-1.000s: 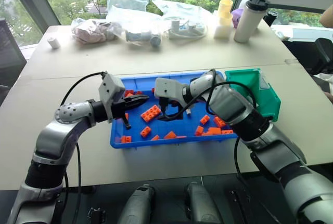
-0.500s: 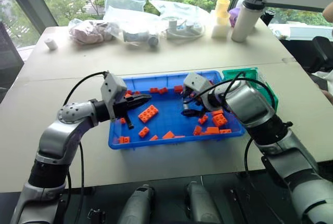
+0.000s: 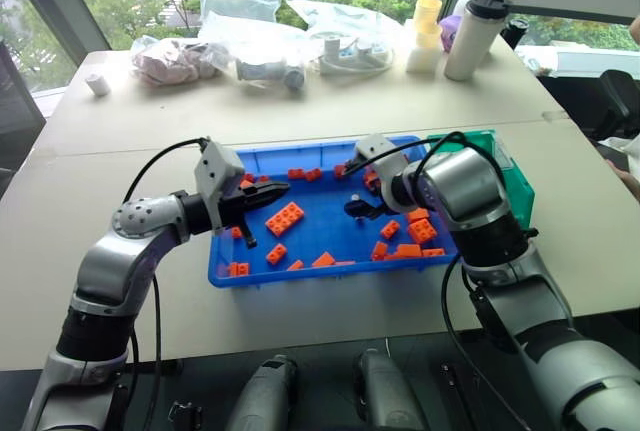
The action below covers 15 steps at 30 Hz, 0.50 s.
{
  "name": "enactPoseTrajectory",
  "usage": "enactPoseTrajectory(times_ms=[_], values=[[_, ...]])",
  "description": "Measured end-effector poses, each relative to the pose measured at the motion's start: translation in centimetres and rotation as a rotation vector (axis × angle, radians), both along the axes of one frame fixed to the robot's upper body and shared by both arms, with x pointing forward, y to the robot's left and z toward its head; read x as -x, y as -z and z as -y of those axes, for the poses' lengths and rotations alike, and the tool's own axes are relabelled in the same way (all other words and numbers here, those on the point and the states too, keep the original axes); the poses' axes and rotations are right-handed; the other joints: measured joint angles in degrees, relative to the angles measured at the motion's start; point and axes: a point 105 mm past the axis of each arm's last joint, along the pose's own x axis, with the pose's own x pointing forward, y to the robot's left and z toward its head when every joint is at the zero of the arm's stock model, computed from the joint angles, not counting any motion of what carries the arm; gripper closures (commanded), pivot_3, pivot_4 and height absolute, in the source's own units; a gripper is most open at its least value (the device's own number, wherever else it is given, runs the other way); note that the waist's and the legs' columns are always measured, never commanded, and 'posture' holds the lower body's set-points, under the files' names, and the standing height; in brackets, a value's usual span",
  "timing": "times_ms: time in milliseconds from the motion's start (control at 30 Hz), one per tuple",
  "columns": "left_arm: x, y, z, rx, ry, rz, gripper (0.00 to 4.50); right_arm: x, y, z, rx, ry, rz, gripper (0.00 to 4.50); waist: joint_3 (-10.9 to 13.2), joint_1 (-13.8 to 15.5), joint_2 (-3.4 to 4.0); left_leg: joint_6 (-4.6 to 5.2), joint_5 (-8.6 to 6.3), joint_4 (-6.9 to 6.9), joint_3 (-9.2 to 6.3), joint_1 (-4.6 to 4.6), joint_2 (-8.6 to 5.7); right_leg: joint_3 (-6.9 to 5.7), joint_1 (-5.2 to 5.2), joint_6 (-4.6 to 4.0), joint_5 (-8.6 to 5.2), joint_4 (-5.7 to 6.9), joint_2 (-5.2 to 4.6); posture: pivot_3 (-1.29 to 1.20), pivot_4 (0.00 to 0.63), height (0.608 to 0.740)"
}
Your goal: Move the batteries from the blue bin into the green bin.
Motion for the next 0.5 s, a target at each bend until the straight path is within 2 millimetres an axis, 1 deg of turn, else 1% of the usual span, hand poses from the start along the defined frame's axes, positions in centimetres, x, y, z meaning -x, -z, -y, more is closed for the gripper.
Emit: enactPoseTrajectory(times_ms=[33,100,133,233,300,333,467,500], values=[[0.0,0.0,0.0,0.0,0.0,0.0,4.5,0.1,0.3,-0.4,0.002,-0.009,0.0,0.27,0.0,0.0,0.0,0.0,0.0,0.01,0.0,0.0,0.0,0.0,0.0,0.0,0.0,0.0,0.0,0.0,0.15,0.74],[0.0,0.0,0.0,0.001,-0.001,0.0,4.5,0.1,0.4,-1.1,0.002,-0.02,0.012,0.88,-0.01,0.03,0.0,0.0,0.0,0.02,0.0,0.01,0.0,0.0,0.02,0.0,0.0,0.0,0.0,0.0,0.15,0.74],[0.0,0.0,0.0,0.001,-0.001,0.0,4.5,0.1,0.5,-1.3,0.004,-0.024,0.016,1.47,-0.01,0.04,0.0,0.0,0.0,0.02,0.0,0.01,0.0,0.0,0.02,0.0,0.0,0.0,0.0,0.0,0.15,0.74],[0.0,0.0,0.0,0.001,-0.002,0.001,4.5,0.1,0.8,-1.7,0.022,-0.04,0.034,2.95,-0.02,0.12,0.0,0.0,0.0,0.04,0.0,0.01,-0.01,0.0,0.04,0.0,0.0,0.0,0.0,0.0,0.15,0.74],[0.0,0.0,0.0,0.001,-0.003,0.0,4.5,0.1,0.8,-1.8,0.027,-0.046,0.039,4.06,-0.02,0.13,-0.01,0.0,0.0,0.04,0.0,0.01,-0.02,-0.01,0.04,0.0,0.0,0.0,-0.01,0.0,0.15,0.74],[0.0,0.1,0.0,0.001,-0.003,-0.001,4.5,0.1,0.8,-1.9,0.032,-0.054,0.042,4.43,-0.02,0.11,0.0,0.0,0.0,0.04,0.0,0.02,-0.02,-0.01,0.04,0.0,0.0,0.0,0.0,0.0,0.15,0.74],[0.0,0.1,-0.1,0.001,-0.003,-0.003,4.5,0.3,0.6,-1.5,0.059,-0.066,0.057,4.43,-0.02,0.13,0.0,0.0,0.0,0.03,0.0,0.02,-0.02,-0.01,0.04,0.0,0.0,0.0,-0.01,0.0,0.15,0.74],[0.0,0.1,-0.1,0.001,-0.003,-0.002,4.5,0.3,0.3,-1.1,0.067,-0.066,0.072,4.43,-0.02,0.18,0.0,0.0,0.0,0.03,0.0,0.01,-0.02,-0.01,0.03,0.0,0.0,0.0,-0.01,0.0,0.15,0.74]])
